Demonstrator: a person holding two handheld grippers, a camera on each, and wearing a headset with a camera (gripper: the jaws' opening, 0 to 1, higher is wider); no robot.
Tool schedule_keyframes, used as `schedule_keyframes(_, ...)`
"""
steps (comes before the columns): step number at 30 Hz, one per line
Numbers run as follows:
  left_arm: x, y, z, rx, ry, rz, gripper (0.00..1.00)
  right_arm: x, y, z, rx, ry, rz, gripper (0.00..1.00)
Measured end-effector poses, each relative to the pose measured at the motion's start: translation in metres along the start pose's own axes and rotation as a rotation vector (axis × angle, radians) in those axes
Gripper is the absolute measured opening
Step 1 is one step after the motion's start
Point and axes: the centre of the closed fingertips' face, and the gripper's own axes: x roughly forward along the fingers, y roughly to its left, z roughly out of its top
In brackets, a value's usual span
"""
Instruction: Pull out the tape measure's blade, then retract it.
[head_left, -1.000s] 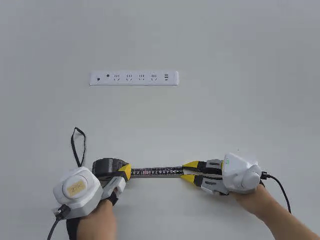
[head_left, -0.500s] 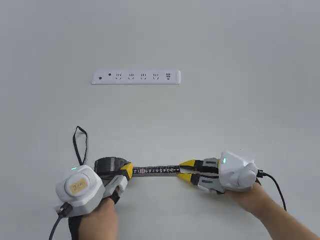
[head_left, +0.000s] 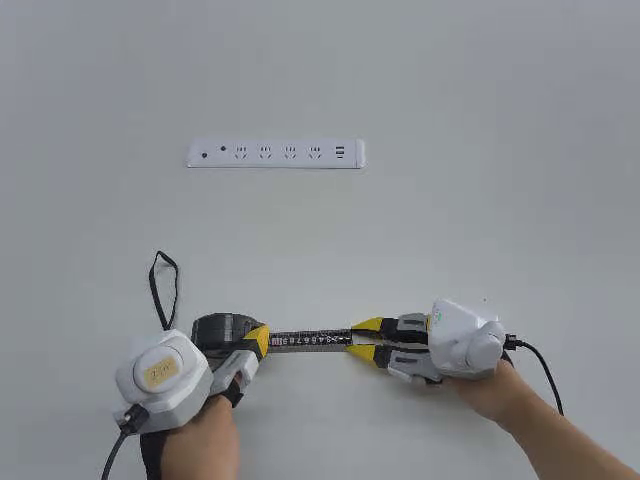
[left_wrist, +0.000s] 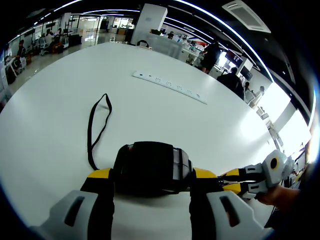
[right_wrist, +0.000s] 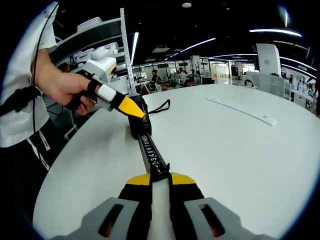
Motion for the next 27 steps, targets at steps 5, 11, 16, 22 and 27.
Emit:
schedule_keyframes(5, -0.001, -0.001, 0.001, 0.0, -0.001, 0.001, 0.58, 0.007, 0.002, 0.004, -0.004, 0.0, 0.014, 0.1)
schedule_keyframes(11, -0.003, -0.002, 0.001, -0.001, -0.001, 0.0, 0.58, 0.015, 0.006, 0.009, -0.005, -0.001, 0.027, 0.1)
schedule_keyframes(16, -0.002, -0.002, 0.001, -0.001, -0.002, 0.0, 0.58, 0.021, 0.007, 0.011, -0.006, -0.004, 0.027, 0.1)
schedule_keyframes(22, 0.0, 0.0, 0.001, -0.003, -0.003, 0.0, 0.58, 0.026, 0.009, 0.013, -0.005, -0.005, 0.026, 0.1)
schedule_keyframes(27, 0.0, 0.0, 0.0, -0.005, -0.005, 0.0, 0.58, 0.031, 0.011, 0.014, -0.006, -0.005, 0.015, 0.1)
